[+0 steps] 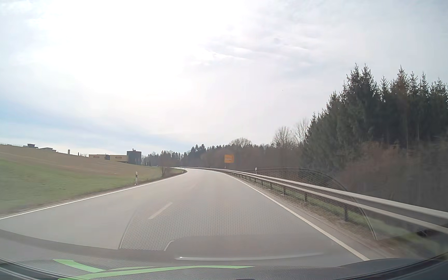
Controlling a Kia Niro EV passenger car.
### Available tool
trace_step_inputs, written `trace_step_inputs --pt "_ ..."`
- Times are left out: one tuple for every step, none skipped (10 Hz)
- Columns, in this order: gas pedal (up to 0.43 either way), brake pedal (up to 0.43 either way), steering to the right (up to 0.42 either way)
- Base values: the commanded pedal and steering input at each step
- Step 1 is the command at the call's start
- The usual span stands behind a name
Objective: Follow the waypoints while adhering to traffic rules and regulations
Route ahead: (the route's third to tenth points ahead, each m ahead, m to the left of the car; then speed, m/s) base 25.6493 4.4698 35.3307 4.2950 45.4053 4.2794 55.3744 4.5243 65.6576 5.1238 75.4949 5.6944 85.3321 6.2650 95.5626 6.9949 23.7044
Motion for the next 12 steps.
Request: trace_step_inputs --pt "0.280 0.000 -0.001" --pt "0.280 0.000 -0.003" --pt "0.280 0.000 -0.003" --pt "0.280 0.000 -0.003" --pt "0.280 0.000 -0.003" --pt "0.280 0.000 -0.003" --pt "0.280 0.000 -0.003" --pt "0.280 0.000 -0.003" --pt "0.280 0.000 -0.003" --pt "0.280 0.000 -0.004" --pt "0.280 0.000 -0.004" --pt "0.280 0.000 -0.006"
